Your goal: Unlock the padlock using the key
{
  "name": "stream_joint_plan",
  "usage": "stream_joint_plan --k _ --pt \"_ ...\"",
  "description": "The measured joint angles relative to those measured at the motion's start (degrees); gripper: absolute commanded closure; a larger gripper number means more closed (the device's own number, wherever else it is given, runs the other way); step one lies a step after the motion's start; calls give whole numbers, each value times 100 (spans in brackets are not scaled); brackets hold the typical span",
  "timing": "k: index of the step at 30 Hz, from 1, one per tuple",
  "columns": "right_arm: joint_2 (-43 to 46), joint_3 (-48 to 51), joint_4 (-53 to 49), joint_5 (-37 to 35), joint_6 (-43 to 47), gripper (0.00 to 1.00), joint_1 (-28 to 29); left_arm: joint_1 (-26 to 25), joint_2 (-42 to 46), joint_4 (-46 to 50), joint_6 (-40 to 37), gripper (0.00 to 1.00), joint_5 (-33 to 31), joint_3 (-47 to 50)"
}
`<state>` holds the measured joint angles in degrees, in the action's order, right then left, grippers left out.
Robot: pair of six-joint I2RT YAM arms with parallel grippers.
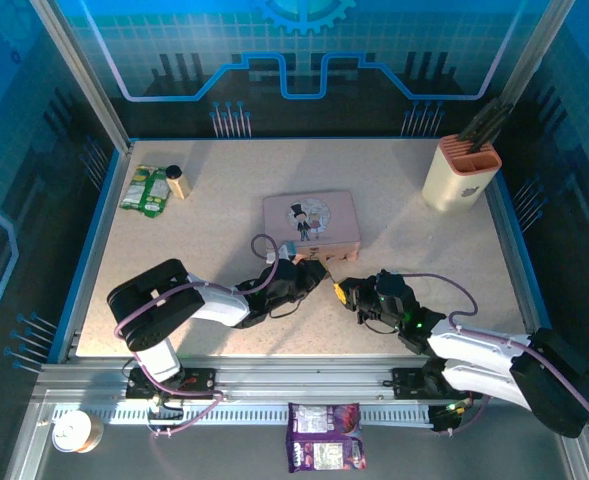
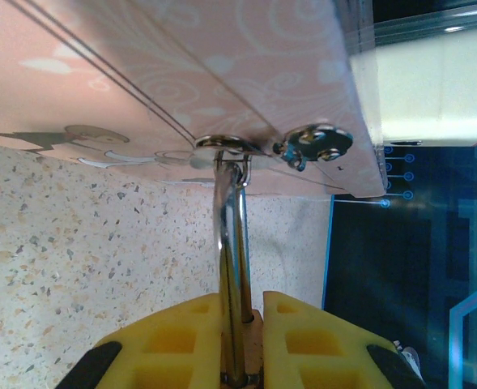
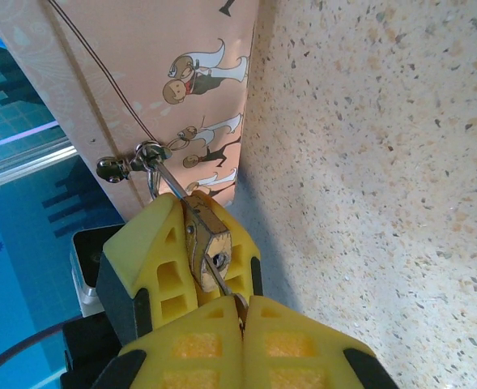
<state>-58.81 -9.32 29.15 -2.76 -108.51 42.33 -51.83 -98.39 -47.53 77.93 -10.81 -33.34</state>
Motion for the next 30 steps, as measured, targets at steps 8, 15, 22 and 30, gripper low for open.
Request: stream_joint_plan --k 8,15,22,30 --pt "-50 0 4 -24 -2 100 15 -9 0 0 0 99 -13 -7" --pt "-275 0 50 -46 -39 100 105 -15 0 0 0 99 -15 -7" --pt "-341 0 190 -140 -63 100 162 -42 0 2 0 99 -31 -9" --pt "-142 0 48 -197 -61 100 168 -48 0 -37 0 98 -35 -39"
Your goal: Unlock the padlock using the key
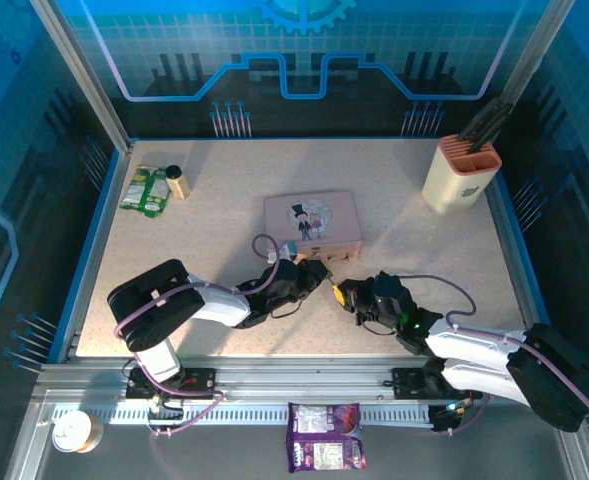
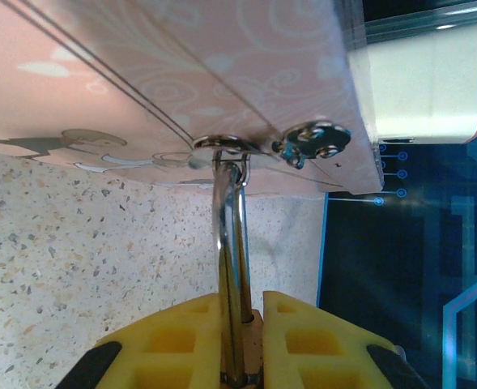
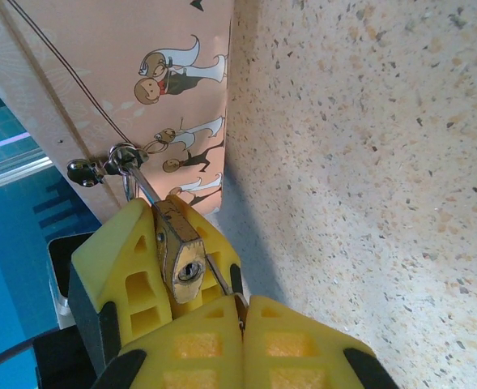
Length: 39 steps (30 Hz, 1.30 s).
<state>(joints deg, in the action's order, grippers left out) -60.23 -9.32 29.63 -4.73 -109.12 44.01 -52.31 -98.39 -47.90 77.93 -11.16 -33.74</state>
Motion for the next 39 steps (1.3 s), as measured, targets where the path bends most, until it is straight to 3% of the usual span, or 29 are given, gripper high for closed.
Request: stream_joint_plan --k 23,39 --pt "413 -2 -404 -114 9 100 35 -11 0 7 0 98 -2 -31" --pt "247 -2 -258 -129 92 100 63 -26 0 7 0 98 -9 -31"
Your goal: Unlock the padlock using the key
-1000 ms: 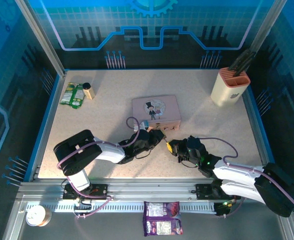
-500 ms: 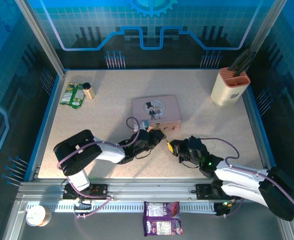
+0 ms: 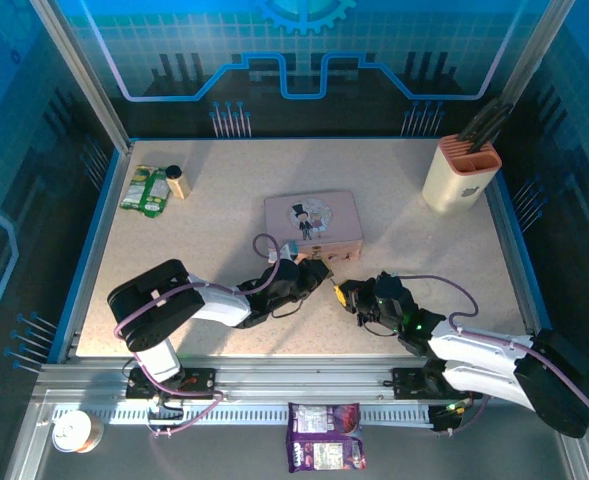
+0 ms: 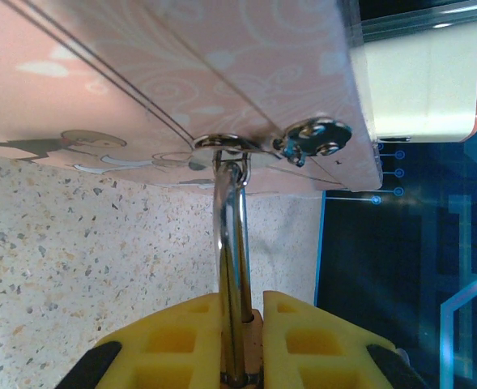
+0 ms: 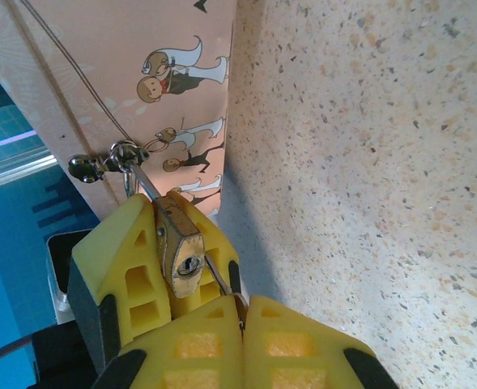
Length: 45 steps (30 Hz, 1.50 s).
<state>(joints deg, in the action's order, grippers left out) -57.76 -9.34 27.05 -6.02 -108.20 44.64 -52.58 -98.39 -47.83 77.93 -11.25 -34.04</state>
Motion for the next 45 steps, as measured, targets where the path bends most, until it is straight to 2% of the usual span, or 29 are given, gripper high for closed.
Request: stream_joint_plan --k 13,45 --pt "280 -20 -221 -85 129 100 9 -11 0 -2 2 98 -13 0" --pt "177 -118 -356 -103 262 100 11 -22 -22 39 2 98 -37 -74"
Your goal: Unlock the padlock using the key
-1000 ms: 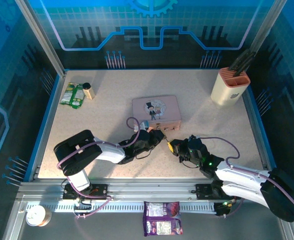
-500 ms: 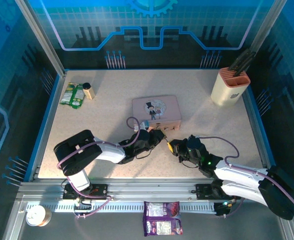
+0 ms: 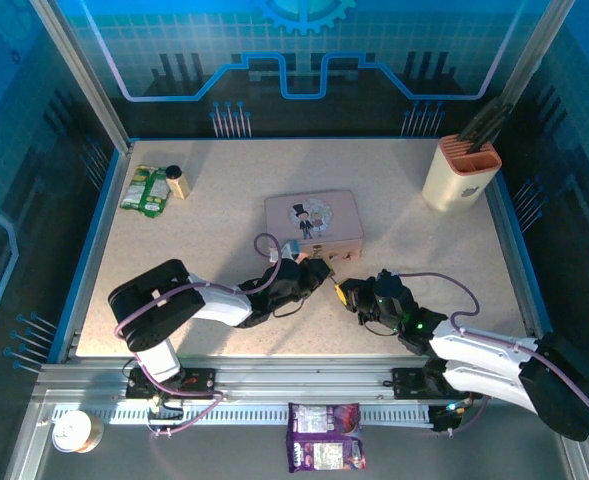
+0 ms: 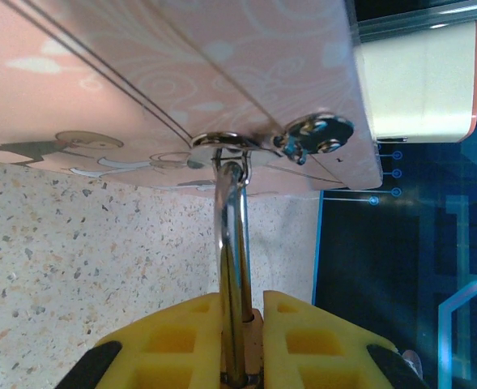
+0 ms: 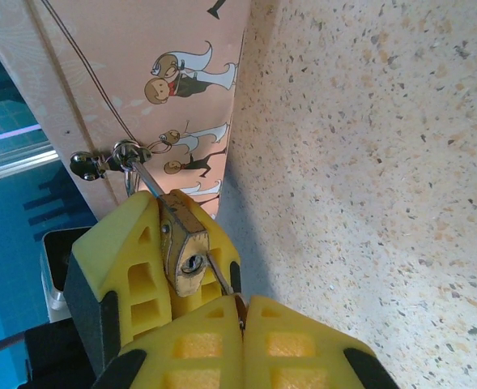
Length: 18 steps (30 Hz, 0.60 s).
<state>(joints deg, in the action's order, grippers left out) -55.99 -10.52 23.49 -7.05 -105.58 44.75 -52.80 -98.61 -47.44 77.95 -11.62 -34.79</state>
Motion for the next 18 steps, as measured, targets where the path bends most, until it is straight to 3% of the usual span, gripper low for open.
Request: stream_joint_plan --k 18 --pt "101 -26 -114 -7 61 100 22 -26 -9 11 13 98 -4 -2"
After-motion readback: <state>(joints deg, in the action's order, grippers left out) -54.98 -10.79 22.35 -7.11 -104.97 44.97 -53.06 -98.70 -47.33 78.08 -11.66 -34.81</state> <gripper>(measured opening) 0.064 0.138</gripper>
